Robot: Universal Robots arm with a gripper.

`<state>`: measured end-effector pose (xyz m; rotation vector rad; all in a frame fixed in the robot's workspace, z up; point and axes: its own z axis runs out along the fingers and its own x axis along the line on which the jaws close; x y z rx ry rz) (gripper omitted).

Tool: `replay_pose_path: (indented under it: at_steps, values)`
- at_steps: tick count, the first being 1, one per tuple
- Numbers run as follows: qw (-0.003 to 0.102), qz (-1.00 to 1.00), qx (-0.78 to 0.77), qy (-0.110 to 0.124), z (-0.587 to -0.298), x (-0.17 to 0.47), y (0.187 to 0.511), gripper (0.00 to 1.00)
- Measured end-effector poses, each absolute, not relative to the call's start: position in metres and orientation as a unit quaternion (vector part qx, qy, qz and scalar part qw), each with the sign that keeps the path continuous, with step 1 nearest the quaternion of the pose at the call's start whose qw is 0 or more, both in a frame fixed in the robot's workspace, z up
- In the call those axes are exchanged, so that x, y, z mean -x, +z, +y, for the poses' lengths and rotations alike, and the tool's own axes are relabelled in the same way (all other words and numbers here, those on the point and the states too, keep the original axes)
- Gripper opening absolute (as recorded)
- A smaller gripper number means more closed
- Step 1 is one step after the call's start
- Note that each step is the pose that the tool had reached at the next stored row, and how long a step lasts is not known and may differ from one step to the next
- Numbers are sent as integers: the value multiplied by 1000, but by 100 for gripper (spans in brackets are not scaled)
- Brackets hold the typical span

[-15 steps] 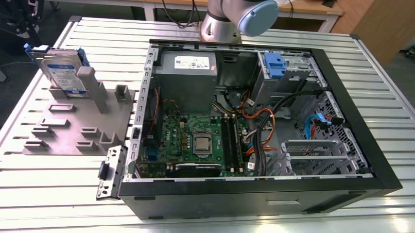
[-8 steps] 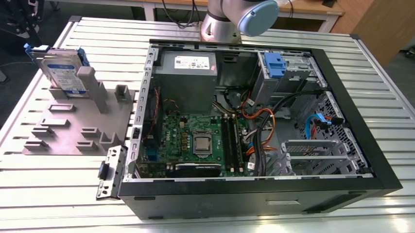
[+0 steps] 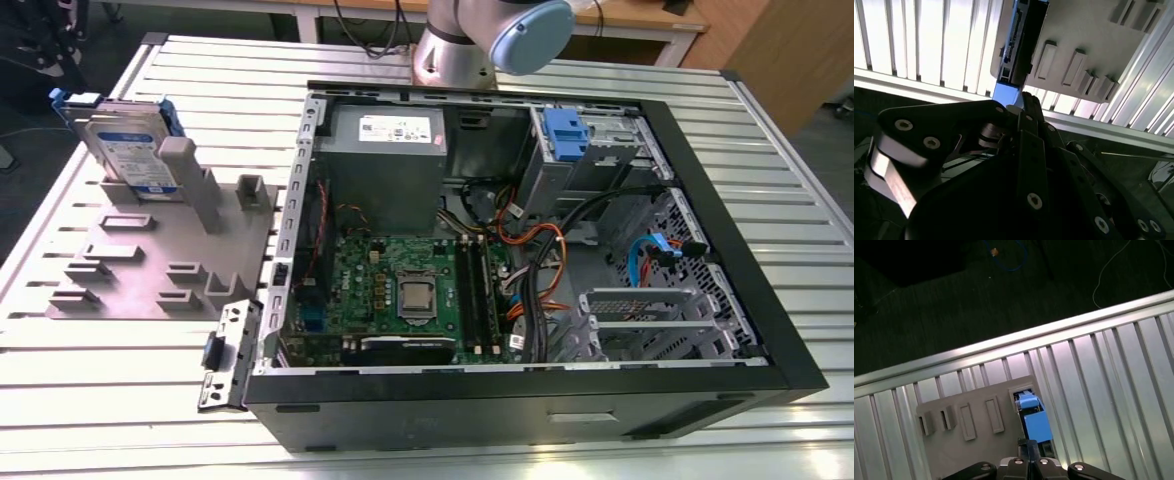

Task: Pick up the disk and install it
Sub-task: 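Pick up the disk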

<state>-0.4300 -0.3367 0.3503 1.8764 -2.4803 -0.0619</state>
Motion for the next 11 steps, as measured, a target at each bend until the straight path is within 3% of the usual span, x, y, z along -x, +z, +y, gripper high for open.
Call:
replay_pose_path:
  at_steps: [11]
  values:
    - [5,-786,-618,-12,-336,432,348,11]
